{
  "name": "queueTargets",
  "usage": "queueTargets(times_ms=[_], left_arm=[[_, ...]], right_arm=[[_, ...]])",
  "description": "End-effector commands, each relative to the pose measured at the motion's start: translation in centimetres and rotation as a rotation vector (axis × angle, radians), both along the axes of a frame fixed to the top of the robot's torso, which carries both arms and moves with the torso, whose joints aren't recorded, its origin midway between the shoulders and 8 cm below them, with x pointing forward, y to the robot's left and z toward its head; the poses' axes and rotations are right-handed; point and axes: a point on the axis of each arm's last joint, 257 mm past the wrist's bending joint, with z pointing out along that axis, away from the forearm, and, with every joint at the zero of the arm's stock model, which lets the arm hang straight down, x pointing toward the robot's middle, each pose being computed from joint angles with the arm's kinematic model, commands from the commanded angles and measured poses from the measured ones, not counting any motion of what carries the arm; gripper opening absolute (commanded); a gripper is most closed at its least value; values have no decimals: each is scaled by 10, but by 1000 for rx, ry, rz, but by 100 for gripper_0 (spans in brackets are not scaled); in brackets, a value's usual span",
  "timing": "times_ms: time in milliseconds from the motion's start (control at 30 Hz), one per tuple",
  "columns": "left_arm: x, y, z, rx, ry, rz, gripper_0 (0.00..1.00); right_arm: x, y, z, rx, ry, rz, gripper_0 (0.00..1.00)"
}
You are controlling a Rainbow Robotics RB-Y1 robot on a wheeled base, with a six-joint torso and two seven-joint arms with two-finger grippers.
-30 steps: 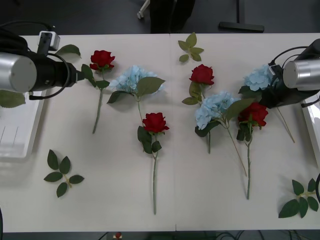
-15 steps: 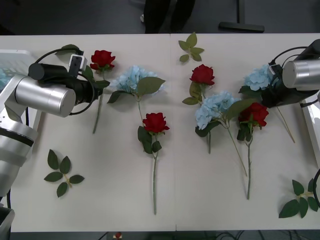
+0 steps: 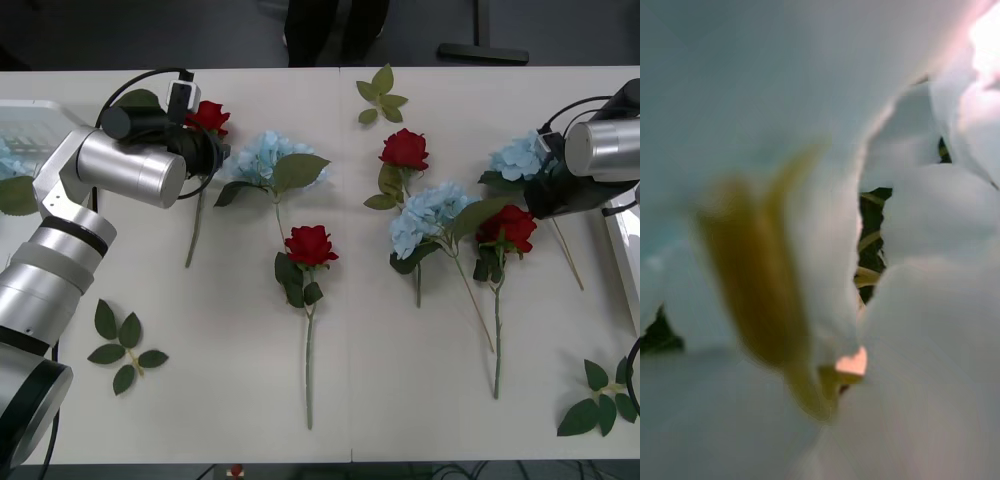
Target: Place the red flowers into the right box and the blue flowers into the left box. If a person shows an open palm, hand one flower to the person first, then continue sorting.
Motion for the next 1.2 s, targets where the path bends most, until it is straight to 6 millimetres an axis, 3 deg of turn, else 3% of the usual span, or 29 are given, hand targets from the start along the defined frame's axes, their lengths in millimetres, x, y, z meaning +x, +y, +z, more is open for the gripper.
queueTargets(times_ms=[33,100,200,267,367,467,600,667,867,1033,1200], left_arm=[[8,2,11,-10,-34,10,100],[8,6,6,8,-28,16,100],[6,13,-2,24,-13,26,100],[6,11,-4,20,-9,24,100],[6,6,0,5,-13,19,100],[4,-1,7,-41,-3,11,100],[-9,-5,28,-55,52,-5,100],[-23,-9,45,-70,89,-29,100],[-65,-14,79,-101,121,-158,100],[-104,-8,92,-123,149,-286,100],[-120,-3,98,-171,169,-351,100]], right_arm=[[20,26,38,37,-21,54,0],[21,28,54,58,-15,49,0],[30,30,95,92,-36,53,0],[36,35,133,131,-70,83,0],[41,38,178,166,-129,138,0],[41,57,212,244,-186,222,0],[41,91,236,348,-240,333,0],[42,117,253,417,-289,412,0],[36,169,282,531,-395,589,0],[8,217,306,692,-513,739,0],[-27,243,330,782,-623,833,0]])
